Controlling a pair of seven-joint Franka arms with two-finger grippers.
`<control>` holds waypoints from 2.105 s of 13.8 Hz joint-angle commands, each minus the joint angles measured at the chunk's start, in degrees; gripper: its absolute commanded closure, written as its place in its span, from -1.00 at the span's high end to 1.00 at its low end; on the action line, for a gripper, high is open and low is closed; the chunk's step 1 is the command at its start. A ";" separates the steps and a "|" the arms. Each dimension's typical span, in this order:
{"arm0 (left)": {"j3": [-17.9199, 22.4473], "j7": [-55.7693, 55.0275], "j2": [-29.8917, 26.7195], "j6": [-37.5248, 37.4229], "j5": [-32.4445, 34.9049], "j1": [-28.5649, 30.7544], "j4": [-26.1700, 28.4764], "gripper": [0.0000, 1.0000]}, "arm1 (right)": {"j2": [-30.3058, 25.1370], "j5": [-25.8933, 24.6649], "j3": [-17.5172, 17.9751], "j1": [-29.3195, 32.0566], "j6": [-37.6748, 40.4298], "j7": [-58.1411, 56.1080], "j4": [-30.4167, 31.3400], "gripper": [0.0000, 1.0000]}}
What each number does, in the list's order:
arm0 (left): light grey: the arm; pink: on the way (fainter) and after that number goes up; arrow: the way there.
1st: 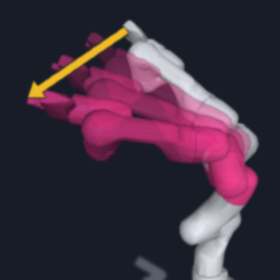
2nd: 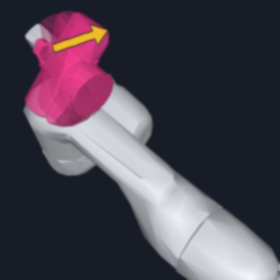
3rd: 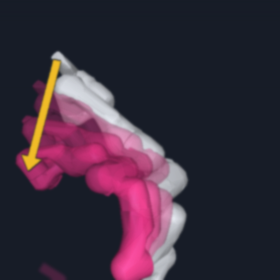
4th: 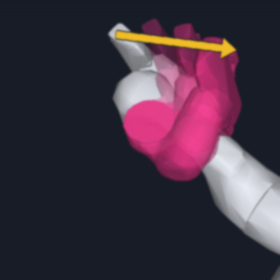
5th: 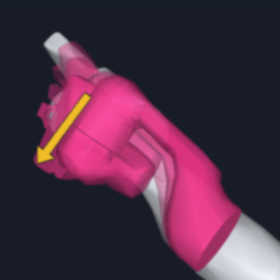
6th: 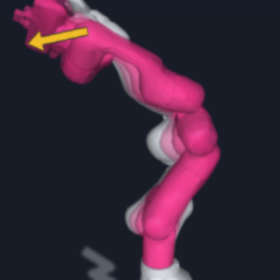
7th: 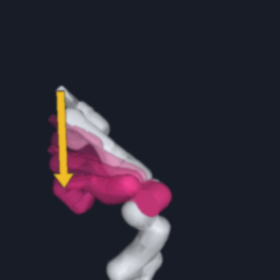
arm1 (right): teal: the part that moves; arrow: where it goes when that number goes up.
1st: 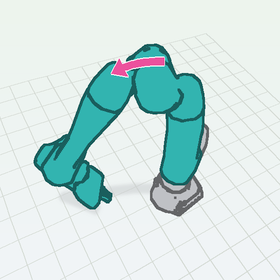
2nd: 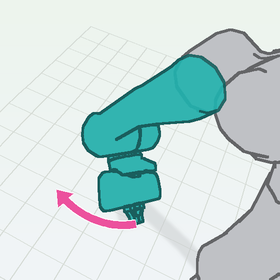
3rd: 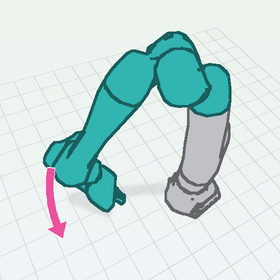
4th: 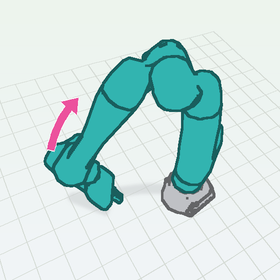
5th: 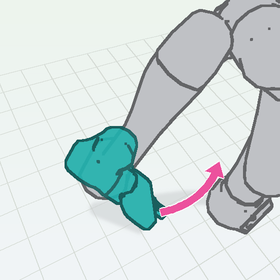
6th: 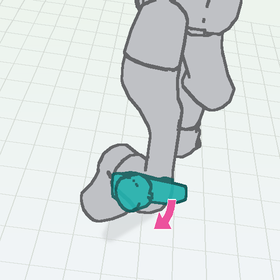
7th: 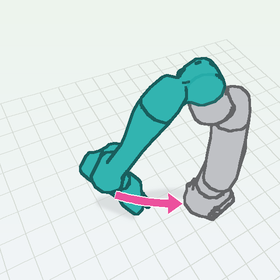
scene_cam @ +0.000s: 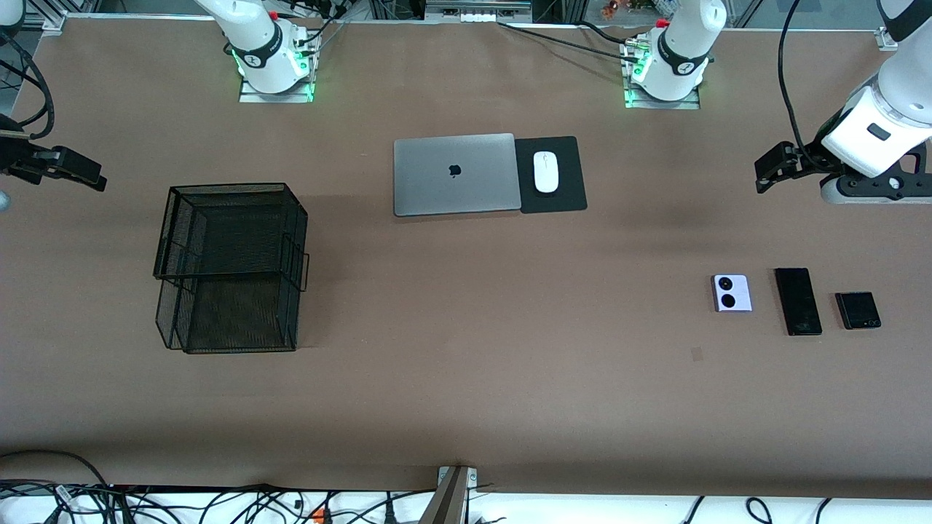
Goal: Place phones with both arms
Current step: 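Reach the left gripper toward the white two-lens phone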
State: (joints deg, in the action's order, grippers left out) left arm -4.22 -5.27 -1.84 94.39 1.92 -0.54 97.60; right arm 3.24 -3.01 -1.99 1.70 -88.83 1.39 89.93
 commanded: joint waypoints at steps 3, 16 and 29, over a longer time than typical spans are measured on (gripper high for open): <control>0.26 0.96 0.70 -1.40 -0.52 -0.25 -1.71 1.00 | -0.78 0.55 1.02 1.12 0.67 -0.77 -0.45 1.00; 0.52 2.62 8.07 -4.40 0.36 3.16 -2.76 1.00 | -0.70 0.73 1.11 1.03 0.58 -0.69 -0.45 1.00; 0.44 22.15 30.21 50.52 0.36 12.75 15.96 1.00 | -0.70 0.82 1.11 1.03 0.41 -0.60 -0.45 1.00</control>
State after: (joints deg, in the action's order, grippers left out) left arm -3.38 15.24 24.52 141.02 1.99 12.04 114.69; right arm 3.24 -3.01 -1.65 1.73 -88.86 1.39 89.71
